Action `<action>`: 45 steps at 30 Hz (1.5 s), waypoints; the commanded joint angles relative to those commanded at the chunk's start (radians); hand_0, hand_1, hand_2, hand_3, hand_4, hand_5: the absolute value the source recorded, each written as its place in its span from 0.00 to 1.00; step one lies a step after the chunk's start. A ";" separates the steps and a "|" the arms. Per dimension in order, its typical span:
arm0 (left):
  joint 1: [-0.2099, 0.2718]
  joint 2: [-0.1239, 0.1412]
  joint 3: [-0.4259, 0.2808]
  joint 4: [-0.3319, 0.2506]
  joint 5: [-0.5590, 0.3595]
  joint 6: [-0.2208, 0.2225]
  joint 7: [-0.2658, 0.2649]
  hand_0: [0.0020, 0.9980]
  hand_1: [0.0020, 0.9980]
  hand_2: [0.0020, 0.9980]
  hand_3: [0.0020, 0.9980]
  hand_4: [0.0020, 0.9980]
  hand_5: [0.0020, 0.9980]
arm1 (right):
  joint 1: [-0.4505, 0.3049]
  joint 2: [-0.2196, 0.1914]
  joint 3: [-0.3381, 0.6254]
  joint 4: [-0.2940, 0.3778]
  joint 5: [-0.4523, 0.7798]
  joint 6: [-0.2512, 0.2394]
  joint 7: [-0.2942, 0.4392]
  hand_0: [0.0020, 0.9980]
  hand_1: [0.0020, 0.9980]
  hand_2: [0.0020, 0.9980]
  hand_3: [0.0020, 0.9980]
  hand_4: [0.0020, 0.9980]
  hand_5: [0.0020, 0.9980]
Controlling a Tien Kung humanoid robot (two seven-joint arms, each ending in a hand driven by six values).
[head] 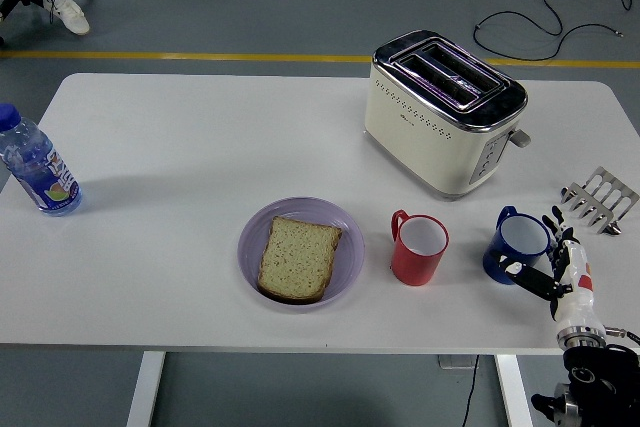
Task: Pick up the cup,pour liquid into bread,place the cup on the desk
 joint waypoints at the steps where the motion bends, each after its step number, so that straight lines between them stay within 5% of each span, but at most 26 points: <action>1: 0.000 0.000 0.002 0.000 -0.001 0.000 0.000 0.37 0.36 0.45 0.76 0.67 1.00 | 0.005 0.000 -0.007 -0.005 0.011 -0.002 0.003 0.96 0.87 0.95 1.00 0.96 0.00; 24: 0.004 -0.002 0.006 0.000 -0.004 -0.003 0.001 0.37 0.36 0.46 0.76 0.67 1.00 | 0.066 -0.015 -0.144 -0.063 0.216 -0.089 0.076 0.95 0.86 0.95 1.00 0.97 0.02; 45: 0.018 -0.001 0.008 0.000 0.000 -0.003 0.002 0.37 0.36 0.46 0.76 0.66 1.00 | 0.085 0.006 -0.122 -0.097 0.242 -0.089 0.077 0.93 0.82 0.93 1.00 0.97 0.02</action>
